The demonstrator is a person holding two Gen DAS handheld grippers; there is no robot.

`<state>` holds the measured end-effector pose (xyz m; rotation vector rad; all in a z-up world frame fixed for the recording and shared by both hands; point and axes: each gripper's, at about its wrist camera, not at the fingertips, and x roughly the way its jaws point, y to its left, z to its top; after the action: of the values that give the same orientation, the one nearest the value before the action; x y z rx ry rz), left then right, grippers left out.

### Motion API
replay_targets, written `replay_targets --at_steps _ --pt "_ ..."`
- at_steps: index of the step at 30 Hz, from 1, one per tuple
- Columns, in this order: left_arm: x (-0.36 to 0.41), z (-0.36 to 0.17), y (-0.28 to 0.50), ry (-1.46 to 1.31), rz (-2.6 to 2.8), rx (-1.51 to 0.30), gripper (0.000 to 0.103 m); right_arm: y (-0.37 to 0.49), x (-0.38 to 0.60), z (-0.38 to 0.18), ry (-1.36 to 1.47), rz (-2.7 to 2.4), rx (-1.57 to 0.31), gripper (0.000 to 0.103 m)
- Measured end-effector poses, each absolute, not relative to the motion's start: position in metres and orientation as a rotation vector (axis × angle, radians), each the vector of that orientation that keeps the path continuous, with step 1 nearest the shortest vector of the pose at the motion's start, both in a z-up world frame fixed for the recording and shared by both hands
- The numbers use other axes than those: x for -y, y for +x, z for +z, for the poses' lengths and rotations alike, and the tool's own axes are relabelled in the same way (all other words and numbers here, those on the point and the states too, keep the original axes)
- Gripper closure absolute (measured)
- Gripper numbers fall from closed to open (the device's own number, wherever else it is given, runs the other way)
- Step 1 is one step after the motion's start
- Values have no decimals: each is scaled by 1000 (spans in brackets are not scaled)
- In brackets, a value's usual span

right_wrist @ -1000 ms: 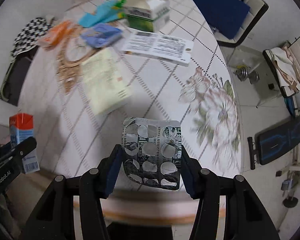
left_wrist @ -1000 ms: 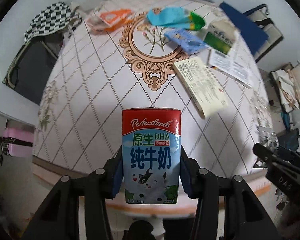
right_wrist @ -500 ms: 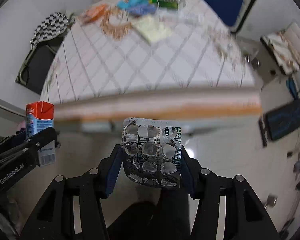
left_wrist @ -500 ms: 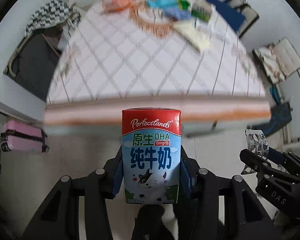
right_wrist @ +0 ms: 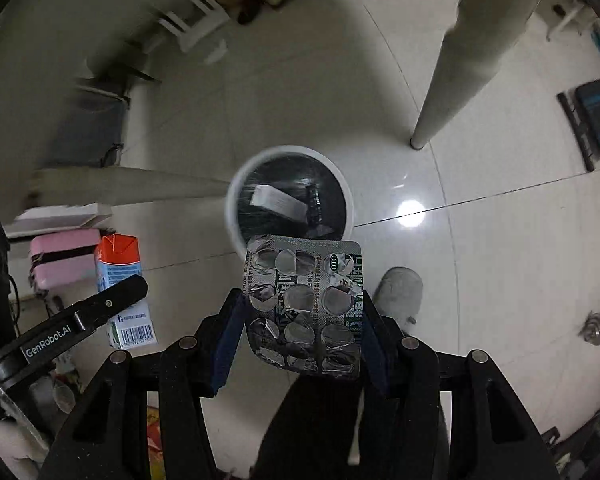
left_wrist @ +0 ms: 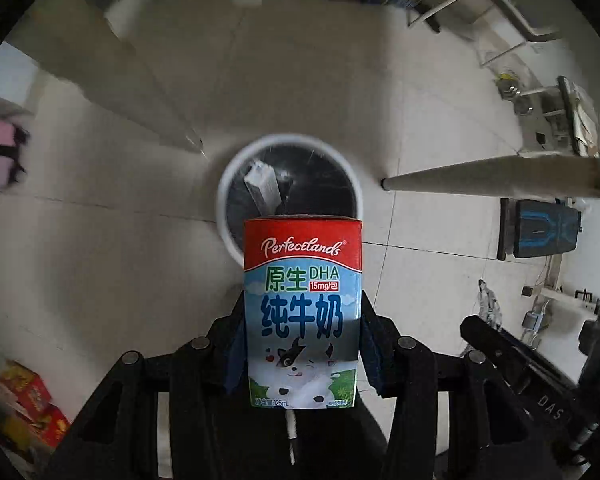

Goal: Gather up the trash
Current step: 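Carry the milk carton and blister pack with both tools over the trash bin, then open the left tool to drop the milk carton while the right tool drops the blister pack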

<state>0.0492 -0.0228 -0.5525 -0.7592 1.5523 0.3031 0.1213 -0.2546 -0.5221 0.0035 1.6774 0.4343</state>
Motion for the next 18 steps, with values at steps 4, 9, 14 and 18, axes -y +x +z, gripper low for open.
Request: replay_targets --at_steps 4,9,14,18 --pt "14 -632 66 -845 255 -1577 57 133 244 -609 -4 447 -1704 47" --pt "8 -695 74 -885 240 -1616 21 144 229 -691 -27 471 -1730 46" --pt "3 -700 64 -828 300 -1624 7 150 227 -734 22 530 -1770 9" --pt "5 -681 56 -667 404 -1612 7 146 225 -730 -72 510 -1749 3"
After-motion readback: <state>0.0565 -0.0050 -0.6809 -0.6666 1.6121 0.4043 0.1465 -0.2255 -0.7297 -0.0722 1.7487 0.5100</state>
